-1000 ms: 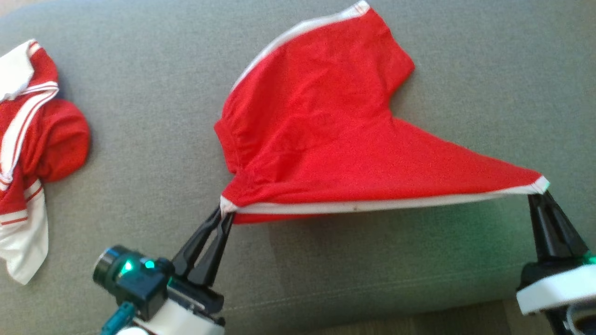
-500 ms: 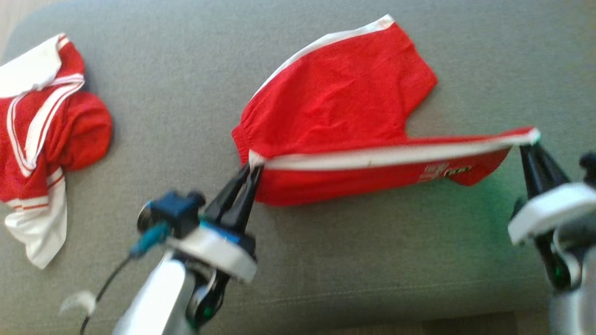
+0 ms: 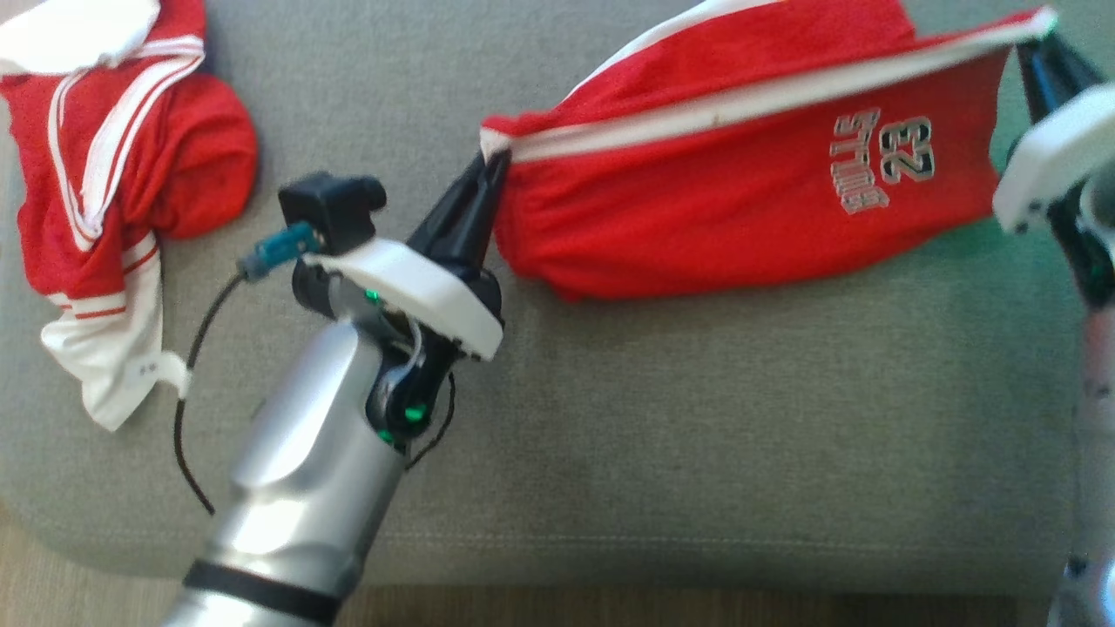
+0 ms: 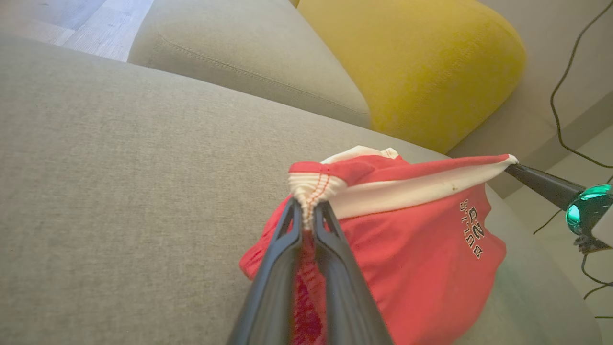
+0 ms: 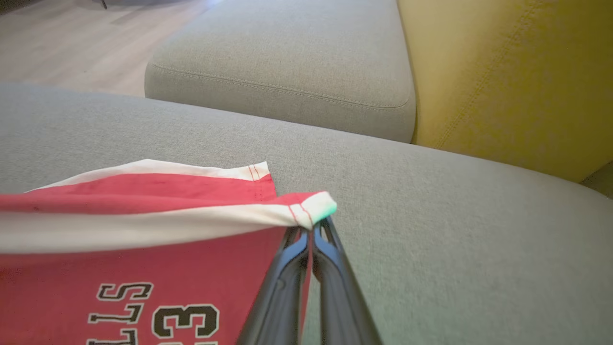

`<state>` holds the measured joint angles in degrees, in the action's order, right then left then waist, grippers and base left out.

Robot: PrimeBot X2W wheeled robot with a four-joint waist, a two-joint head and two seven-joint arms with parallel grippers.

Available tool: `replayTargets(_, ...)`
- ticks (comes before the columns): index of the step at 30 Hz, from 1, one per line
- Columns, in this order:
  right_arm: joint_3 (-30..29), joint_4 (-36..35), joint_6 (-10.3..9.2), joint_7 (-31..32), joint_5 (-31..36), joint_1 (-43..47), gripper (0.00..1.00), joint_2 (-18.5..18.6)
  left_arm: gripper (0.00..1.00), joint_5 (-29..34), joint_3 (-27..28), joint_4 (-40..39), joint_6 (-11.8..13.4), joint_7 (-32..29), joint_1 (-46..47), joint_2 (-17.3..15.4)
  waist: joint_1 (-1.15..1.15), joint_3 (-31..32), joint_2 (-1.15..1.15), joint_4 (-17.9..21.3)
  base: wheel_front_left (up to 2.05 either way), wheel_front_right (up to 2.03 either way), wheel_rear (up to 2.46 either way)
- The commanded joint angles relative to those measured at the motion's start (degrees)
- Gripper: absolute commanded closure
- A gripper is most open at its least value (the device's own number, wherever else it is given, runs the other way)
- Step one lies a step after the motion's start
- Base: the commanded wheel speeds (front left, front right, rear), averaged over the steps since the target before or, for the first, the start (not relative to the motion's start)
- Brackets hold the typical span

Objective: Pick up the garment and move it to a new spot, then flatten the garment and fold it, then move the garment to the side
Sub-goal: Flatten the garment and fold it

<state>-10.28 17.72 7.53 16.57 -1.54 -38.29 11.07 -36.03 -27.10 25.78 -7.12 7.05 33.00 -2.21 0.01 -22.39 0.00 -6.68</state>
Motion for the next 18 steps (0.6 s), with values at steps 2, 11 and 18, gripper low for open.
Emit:
replayTargets(2, 2.88, 1.46, -0.04, 0.14, 0.7, -5.87, 1.0, 1.86, 1.0, -0.68, 1.25, 0.4, 0.94, 0.79, 4.49, -0.72, -0.01, -2.36, 0.0, -1.58, 0.0, 0.0, 0.0)
replayTargets(11, 8.52, 15.2, -0.04, -1.2, 1.59, -18.53, 1.0, 3.7, 1.0, -7.05, -3.92, 7.07, 5.41, 2.42, 12.46, -0.68, -0.01, -5.67, 0.0, -3.29, 0.0, 0.0, 0.0)
replayTargets(18, 8.92, 21.53, -0.04, -5.47, 1.84, -22.32, 0.0, 3.58, 0.0, -10.33, -7.75, 10.84, 7.22, 3.92, 15.53, -0.67, -0.01, -6.31, 0.0, -3.44, 0.0, 0.0, 0.0)
